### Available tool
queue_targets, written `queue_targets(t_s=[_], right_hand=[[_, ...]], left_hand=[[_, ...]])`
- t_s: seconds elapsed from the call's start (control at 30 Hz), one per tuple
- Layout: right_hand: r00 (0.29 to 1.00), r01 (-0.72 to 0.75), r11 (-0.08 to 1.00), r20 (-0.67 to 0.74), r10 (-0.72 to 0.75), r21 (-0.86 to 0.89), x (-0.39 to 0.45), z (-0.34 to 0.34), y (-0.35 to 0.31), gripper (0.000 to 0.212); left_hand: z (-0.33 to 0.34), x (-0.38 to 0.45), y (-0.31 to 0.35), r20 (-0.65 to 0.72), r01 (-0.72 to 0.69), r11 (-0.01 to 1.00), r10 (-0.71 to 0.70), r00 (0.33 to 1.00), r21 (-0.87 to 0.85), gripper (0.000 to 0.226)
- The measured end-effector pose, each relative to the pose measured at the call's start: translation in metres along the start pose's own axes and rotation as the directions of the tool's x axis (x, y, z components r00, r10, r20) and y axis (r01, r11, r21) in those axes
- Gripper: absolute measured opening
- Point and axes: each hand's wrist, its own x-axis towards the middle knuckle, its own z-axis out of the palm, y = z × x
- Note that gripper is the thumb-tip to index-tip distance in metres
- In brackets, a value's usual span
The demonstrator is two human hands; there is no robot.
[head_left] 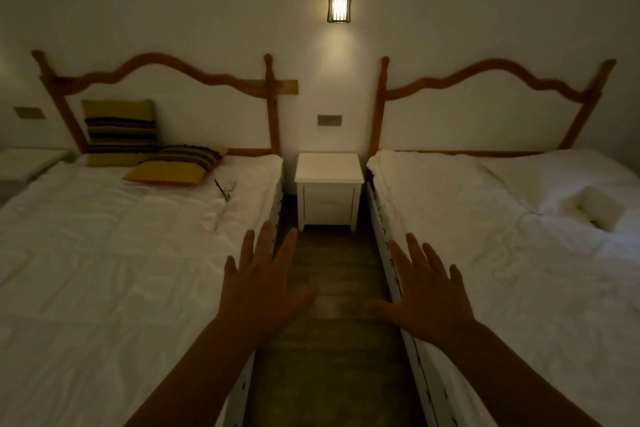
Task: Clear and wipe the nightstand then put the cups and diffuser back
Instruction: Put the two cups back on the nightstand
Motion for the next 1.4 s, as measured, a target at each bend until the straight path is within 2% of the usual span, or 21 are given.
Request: queue_targets(t_s=[0.2, 0.4, 0.6, 0.77, 0.97, 1.17, 1.3, 1.4], right_hand=[[0.998, -0.016, 1.000, -0.064, 0.015, -0.009, 0.110, 0.003, -0.033, 0.115], [0.999, -0.023, 1.000, -0.042, 0.024, 0.017, 0.193, 0.005, -0.059, 0.116], [0.999, -0.029, 0.997, -0.036, 0.032, 0.068, 0.283, 0.022, -0.055, 0.112], [0.999, 0.030, 0.997, -0.018, -0.028, 0.075, 0.372, 0.040, -0.038, 0.108], [0.991, 0.113, 0.989, 0.056, -0.119, 0.098, 0.480, 0.045, -0.012, 0.106], [0.953, 0.282, 0.957, 0.097, -0.287, 0.060, 0.584, 0.046, -0.027, 0.105], [0.897, 0.408, 0.910, 0.148, -0.415, 0.078, 0.634, 0.066, -0.067, 0.103], [0.829, 0.515, 0.852, 0.198, -0.523, 0.096, 0.671, 0.083, -0.112, 0.103]], left_hand=[[0.021, 0.104, -0.047, -0.007, -0.010, 1.000, 0.010, 1.000, 0.016, 0.104], [0.025, 0.191, -0.071, 0.037, -0.044, 0.998, 0.043, 0.998, 0.036, 0.105], [0.057, 0.272, -0.079, 0.069, -0.061, 0.997, 0.058, 0.996, 0.049, 0.106], [0.090, 0.356, -0.081, 0.027, -0.017, 0.996, 0.015, 1.000, 0.085, 0.106], [0.117, 0.433, -0.080, 0.032, 0.101, 0.991, -0.105, 0.994, 0.091, 0.104], [0.134, 0.480, -0.101, 0.049, 0.283, 0.956, -0.287, 0.957, 0.074, 0.104], [0.145, 0.489, -0.148, 0.050, 0.449, 0.890, -0.454, 0.890, 0.081, 0.103], [0.151, 0.491, -0.201, 0.050, 0.601, 0.796, -0.604, 0.795, 0.069, 0.104]])
